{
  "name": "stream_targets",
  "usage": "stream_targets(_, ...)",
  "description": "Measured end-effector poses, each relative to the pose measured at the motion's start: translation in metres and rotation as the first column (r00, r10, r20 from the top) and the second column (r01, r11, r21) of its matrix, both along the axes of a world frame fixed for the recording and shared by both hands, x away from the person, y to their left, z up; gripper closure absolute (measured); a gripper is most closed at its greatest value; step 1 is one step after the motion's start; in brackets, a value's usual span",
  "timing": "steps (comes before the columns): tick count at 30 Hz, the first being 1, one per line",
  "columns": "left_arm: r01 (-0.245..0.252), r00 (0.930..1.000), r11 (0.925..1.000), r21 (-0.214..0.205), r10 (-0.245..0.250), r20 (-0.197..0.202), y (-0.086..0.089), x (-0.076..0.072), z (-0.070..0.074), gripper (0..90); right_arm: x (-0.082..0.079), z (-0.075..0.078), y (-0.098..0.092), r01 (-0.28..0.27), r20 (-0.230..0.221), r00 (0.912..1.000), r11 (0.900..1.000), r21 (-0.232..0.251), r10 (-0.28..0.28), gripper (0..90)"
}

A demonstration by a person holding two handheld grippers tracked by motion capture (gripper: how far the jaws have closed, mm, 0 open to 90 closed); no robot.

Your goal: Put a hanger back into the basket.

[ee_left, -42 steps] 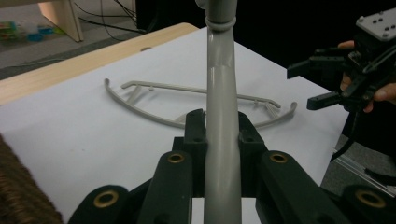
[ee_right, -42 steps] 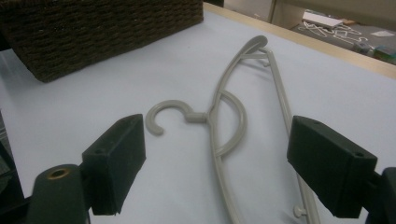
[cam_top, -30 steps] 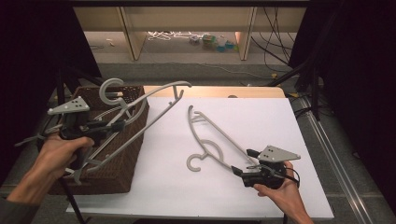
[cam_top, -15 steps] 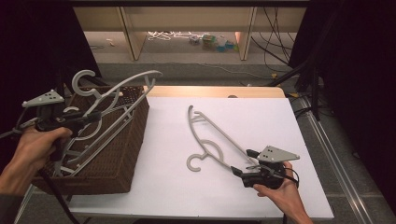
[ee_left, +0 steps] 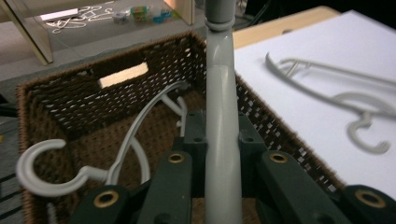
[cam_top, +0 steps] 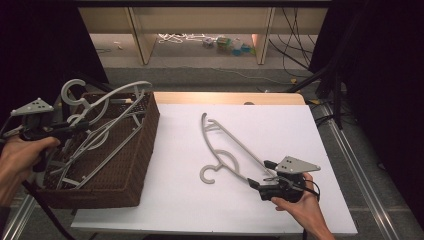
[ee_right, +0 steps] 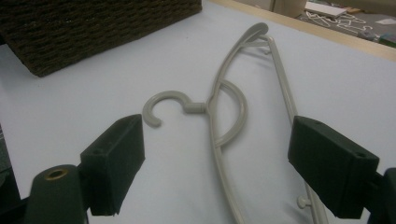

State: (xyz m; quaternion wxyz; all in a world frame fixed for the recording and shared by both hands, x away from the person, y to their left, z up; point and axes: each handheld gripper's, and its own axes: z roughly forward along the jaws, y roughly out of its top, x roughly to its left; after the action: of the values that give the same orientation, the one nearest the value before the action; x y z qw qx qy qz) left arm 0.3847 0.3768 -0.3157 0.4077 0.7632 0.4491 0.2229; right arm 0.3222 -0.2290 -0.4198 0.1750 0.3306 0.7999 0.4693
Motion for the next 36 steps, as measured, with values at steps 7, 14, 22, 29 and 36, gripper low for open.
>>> stream_targets(7, -0.003, 0.9989, 0.9972, 0.075, 0.007, -0.046, 0.004, 0.006, -0.007, 79.2, 0.000, 0.000, 0.000, -0.001, -0.004, 1.0000, 1.0000, 0.001, 0.001, 19.8)
stream_targets(14, -0.020, 0.9953, 0.9932, 0.115, 0.030, -0.092, 0.004, 0.013, -0.016, 79.2, 0.000, 0.000, -0.001, 0.005, -0.011, 0.9999, 1.0000, 0.002, -0.005, 19.7)
stream_targets(22, 0.016, 0.9901, 0.9878, 0.155, 0.006, -0.140, 0.001, 0.028, -0.027, 79.2, 0.001, 0.000, -0.001, 0.006, -0.008, 1.0000, 0.9999, -0.010, -0.006, 19.7)
stream_targets(29, 0.020, 0.9878, 0.9890, 0.147, 0.003, -0.155, -0.006, 0.040, -0.043, 79.1, 0.002, 0.000, -0.003, 0.008, -0.008, 0.9999, 1.0000, -0.003, -0.008, 19.6)
stream_targets(36, 0.008, 0.9840, 0.9920, 0.126, 0.015, -0.177, -0.008, 0.045, -0.059, 79.1, 0.002, -0.002, -0.003, 0.006, -0.011, 0.9999, 1.0000, -0.006, -0.006, 19.5)
